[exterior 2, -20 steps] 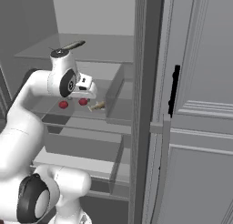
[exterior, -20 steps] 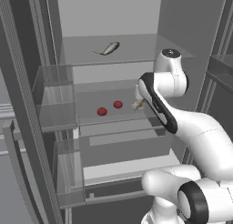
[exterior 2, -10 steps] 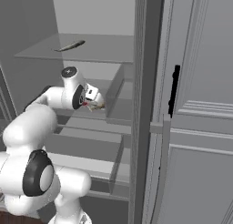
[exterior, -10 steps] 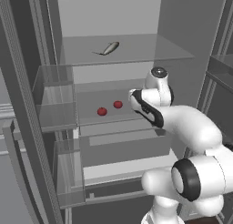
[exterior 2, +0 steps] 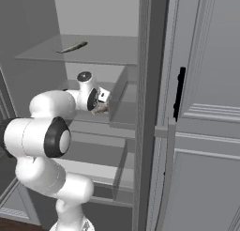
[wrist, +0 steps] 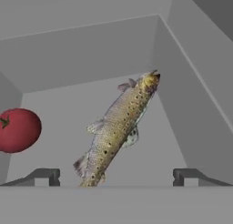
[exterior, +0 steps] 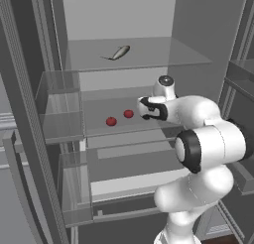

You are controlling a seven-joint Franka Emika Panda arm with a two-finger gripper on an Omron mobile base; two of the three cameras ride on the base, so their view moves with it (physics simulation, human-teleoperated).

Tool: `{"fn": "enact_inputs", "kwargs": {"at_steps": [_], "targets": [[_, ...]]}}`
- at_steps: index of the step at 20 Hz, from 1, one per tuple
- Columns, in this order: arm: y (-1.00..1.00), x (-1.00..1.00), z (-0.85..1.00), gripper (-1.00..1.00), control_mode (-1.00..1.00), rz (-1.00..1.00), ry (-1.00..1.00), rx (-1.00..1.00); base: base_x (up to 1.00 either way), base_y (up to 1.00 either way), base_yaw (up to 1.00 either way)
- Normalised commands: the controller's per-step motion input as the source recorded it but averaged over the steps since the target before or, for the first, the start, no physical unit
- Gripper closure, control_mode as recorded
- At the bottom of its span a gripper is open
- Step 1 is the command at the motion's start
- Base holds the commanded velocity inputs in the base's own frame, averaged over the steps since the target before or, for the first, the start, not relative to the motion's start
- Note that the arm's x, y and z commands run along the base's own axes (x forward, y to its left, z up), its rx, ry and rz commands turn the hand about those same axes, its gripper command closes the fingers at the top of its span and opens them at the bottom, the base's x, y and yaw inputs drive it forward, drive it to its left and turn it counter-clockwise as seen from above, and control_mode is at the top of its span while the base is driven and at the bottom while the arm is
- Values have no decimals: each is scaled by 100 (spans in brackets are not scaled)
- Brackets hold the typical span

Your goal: Place one tomato and one fish in each tupperware on the nearby counter, to pack two identical lunches.

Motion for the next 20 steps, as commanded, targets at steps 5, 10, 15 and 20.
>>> {"fn": "enact_inputs", "kwargs": {"at_steps": [5, 10, 15, 20], "targets": [[0, 50, -39, -100, -100, 0, 0, -2, 0, 0, 0], [0, 50, -38, -100, -100, 0, 1, -3, 0, 0, 0], [0, 37, -35, -100, -100, 0, 0, 0, 0, 0, 0], [0, 2, -70, 100, -100, -1, 5, -2, 0, 0, 0]]}}
